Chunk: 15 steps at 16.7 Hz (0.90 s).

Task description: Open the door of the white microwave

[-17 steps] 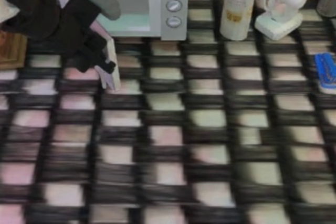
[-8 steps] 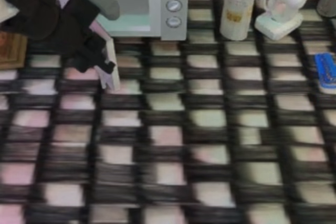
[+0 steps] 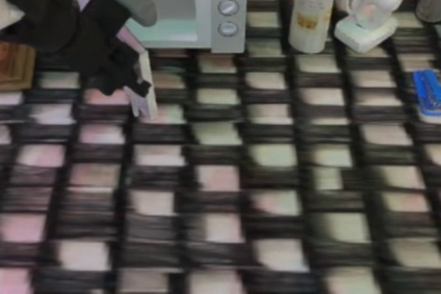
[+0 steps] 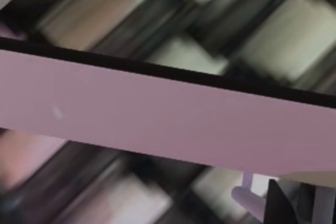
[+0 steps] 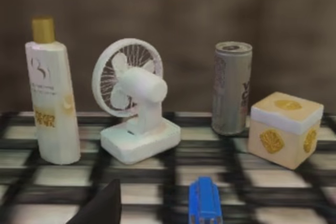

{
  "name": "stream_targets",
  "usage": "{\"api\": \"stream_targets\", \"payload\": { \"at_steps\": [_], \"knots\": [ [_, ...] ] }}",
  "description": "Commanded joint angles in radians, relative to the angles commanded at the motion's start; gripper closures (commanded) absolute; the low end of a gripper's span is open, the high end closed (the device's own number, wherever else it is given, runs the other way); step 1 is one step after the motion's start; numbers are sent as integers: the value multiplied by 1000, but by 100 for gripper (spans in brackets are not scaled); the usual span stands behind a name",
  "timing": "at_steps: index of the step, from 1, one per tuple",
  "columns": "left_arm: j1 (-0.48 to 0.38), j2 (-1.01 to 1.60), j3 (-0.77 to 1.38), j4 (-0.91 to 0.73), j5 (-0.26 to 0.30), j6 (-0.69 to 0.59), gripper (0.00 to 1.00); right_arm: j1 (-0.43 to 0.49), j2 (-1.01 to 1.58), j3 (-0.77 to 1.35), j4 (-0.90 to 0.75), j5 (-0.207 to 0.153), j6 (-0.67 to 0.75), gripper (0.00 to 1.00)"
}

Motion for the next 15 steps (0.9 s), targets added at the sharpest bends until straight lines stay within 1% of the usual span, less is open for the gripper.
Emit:
{"api": "stream_targets", "payload": {
  "at_steps": [5, 8, 15],
  "knots": [
    [0, 0, 0, 0, 0, 0, 100, 0, 0, 0, 0, 0, 0, 0],
    [2, 2, -1, -4, 10, 12, 100, 0, 0, 0, 0, 0, 0, 0],
    [65, 0, -12, -61, 73, 165, 100, 0, 0, 0, 0, 0, 0, 0]
  ]
}}
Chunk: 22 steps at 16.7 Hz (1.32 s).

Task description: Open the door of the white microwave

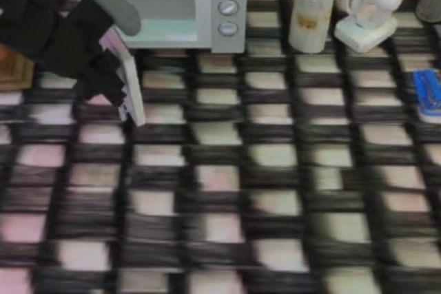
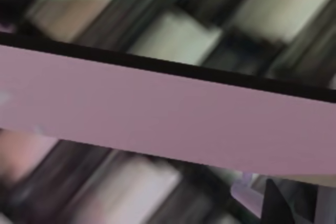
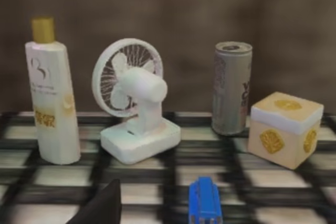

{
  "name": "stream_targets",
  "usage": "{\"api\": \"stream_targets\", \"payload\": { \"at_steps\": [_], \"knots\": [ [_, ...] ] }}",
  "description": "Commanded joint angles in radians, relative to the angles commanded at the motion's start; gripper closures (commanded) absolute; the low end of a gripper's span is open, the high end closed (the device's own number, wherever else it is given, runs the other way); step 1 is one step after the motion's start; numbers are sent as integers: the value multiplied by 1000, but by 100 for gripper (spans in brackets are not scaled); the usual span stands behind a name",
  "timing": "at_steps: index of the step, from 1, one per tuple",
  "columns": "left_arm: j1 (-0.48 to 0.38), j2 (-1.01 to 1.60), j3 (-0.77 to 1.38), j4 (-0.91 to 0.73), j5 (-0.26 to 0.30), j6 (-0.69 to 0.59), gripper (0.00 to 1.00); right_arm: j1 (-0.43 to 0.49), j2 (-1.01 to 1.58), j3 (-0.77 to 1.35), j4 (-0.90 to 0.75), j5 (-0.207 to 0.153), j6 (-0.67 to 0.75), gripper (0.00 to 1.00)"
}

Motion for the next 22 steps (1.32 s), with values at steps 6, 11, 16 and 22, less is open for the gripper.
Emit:
{"api": "stream_targets", "payload": {
  "at_steps": [6, 11, 16, 22],
  "knots": [
    [18, -14, 3, -6, 21, 43, 100, 0, 0, 0, 0, 0, 0, 0],
    [18, -14, 3, -6, 21, 43, 100, 0, 0, 0, 0, 0, 0, 0],
    [18, -14, 3, -6, 21, 43, 100, 0, 0, 0, 0, 0, 0, 0],
    [18, -14, 3, -6, 21, 43, 100, 0, 0, 0, 0, 0, 0, 0]
  ]
}}
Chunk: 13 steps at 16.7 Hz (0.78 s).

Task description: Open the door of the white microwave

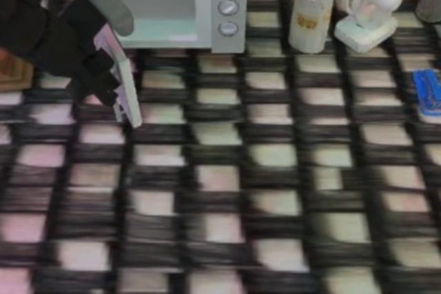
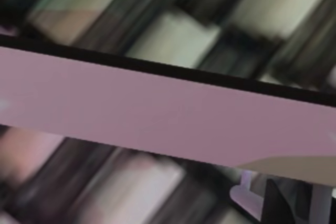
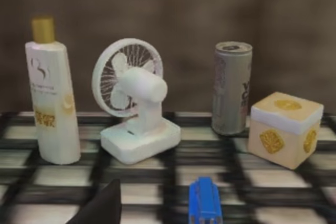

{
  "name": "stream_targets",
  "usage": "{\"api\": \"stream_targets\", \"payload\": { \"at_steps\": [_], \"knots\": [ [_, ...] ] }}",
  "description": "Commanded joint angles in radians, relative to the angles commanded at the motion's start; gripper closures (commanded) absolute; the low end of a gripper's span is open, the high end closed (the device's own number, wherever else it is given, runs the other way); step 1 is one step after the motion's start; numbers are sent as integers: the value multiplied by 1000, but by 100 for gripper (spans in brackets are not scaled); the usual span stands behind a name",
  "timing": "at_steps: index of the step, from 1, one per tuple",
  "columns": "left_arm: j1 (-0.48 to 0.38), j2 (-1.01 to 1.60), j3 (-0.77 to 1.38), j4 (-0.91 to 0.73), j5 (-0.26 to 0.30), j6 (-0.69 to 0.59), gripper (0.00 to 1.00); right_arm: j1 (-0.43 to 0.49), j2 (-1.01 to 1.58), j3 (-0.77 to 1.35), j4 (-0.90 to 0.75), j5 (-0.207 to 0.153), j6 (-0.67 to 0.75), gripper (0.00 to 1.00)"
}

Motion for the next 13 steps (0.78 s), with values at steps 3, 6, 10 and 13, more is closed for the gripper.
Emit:
{"api": "stream_targets", "payload": {
  "at_steps": [3, 6, 10, 13],
  "knots": [
    [0, 0, 0, 0, 0, 0, 100, 0, 0, 0, 0, 0, 0, 0],
    [0, 0, 0, 0, 0, 0, 100, 0, 0, 0, 0, 0, 0, 0],
    [9, 5, 6, -12, 14, 29, 100, 0, 0, 0, 0, 0, 0, 0],
    [36, 15, 14, -46, 37, 100, 100, 0, 0, 0, 0, 0, 0, 0]
  ]
}}
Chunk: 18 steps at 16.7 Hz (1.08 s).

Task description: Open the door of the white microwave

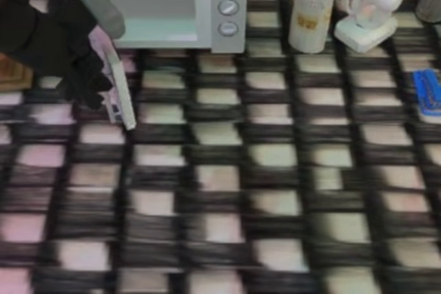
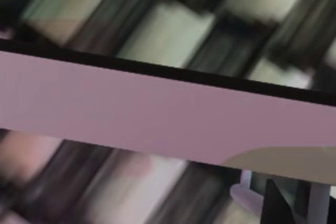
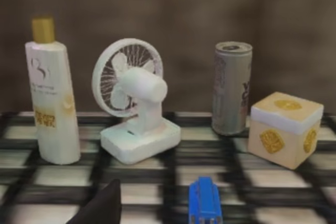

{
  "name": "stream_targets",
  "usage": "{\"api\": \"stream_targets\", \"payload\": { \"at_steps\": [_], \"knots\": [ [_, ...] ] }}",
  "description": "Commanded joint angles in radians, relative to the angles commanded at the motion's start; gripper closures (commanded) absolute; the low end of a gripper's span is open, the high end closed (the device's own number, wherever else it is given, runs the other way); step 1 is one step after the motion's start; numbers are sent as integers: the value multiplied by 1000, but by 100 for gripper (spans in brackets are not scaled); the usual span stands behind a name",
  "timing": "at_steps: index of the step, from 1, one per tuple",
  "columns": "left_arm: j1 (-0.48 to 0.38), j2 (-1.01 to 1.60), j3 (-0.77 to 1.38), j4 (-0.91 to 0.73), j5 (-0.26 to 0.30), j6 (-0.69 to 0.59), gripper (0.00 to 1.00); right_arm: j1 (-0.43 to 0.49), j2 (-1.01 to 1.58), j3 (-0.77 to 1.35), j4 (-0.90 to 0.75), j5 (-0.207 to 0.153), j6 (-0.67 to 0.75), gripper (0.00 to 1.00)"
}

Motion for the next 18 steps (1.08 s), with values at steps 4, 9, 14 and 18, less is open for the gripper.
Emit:
{"api": "stream_targets", "payload": {
  "at_steps": [4, 9, 14, 18],
  "knots": [
    [40, 7, 7, -46, 33, 105, 100, 0, 0, 0, 0, 0, 0, 0],
    [53, 2, 15, -54, 47, 133, 100, 0, 0, 0, 0, 0, 0, 0],
    [53, 2, 15, -54, 47, 133, 100, 0, 0, 0, 0, 0, 0, 0],
    [53, 2, 15, -54, 47, 133, 100, 0, 0, 0, 0, 0, 0, 0]
  ]
}}
